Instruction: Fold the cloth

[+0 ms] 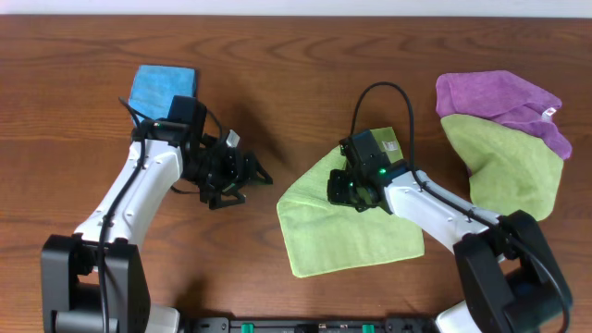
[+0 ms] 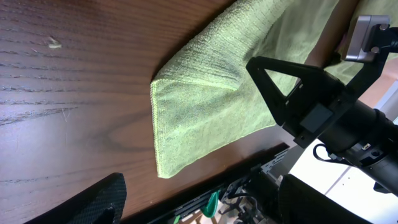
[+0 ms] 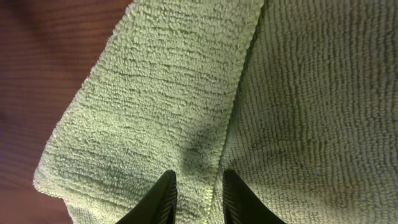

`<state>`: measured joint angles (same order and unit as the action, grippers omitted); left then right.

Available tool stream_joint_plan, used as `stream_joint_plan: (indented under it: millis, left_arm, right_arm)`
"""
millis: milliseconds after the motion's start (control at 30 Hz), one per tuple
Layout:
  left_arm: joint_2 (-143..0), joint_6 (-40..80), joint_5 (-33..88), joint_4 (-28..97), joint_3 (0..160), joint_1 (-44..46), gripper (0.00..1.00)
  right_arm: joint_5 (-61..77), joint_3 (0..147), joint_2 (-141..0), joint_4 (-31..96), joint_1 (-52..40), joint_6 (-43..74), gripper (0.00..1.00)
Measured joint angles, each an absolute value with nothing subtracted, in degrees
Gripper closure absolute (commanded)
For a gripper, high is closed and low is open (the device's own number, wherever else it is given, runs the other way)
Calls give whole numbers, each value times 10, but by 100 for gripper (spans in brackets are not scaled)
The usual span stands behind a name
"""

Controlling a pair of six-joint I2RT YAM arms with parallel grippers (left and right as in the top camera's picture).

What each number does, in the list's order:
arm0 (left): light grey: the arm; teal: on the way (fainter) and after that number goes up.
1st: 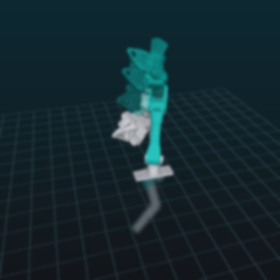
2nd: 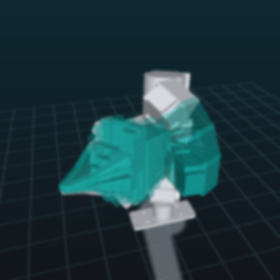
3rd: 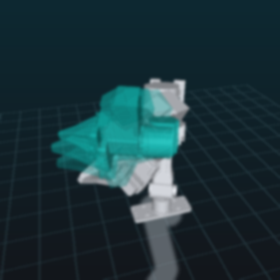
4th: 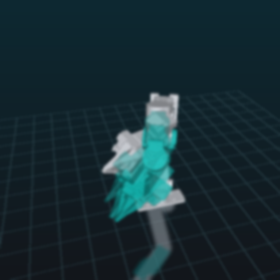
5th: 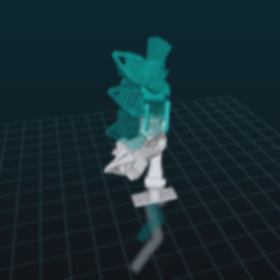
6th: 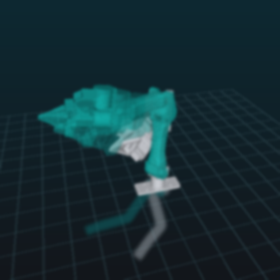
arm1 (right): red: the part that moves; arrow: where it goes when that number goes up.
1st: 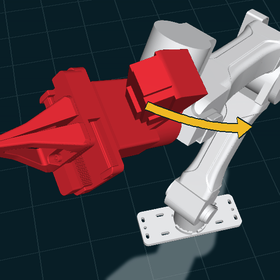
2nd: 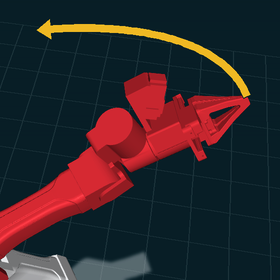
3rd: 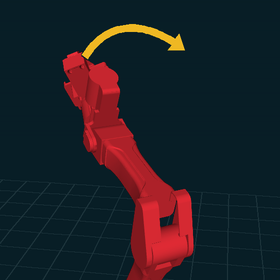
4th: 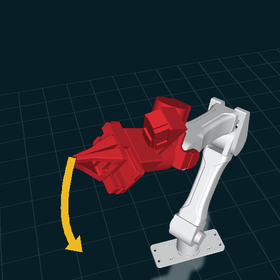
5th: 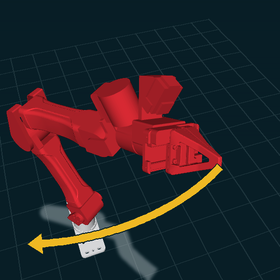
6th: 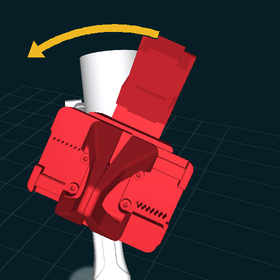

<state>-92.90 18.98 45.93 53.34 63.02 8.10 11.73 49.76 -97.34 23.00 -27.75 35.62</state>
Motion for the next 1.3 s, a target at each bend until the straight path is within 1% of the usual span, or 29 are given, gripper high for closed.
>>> stream_joint_plan:
  millis: [67,200,367,767,900,1300]
  left_arm:
    - [-929,190,459,534,630,81,21]
    - [-929,190,460,536,630,81,21]
    - [-929,190,460,536,630,81,21]
    - [-929,190,460,537,630,81,21]
    - [-929,190,459,537,630,81,25]
    - [-929,186,459,537,630,79,25]
  right_arm:
    - [117,498,-981,229,-277,356,81]
    - [115,498,-990,228,-277,361,98]
    - [119,497,-991,208,-277,362,99]
    - [161,497,-994,106,-288,373,99]
    - [163,497,-994,53,-295,386,99]
    - [115,497,-1023,-132,-301,433,99]
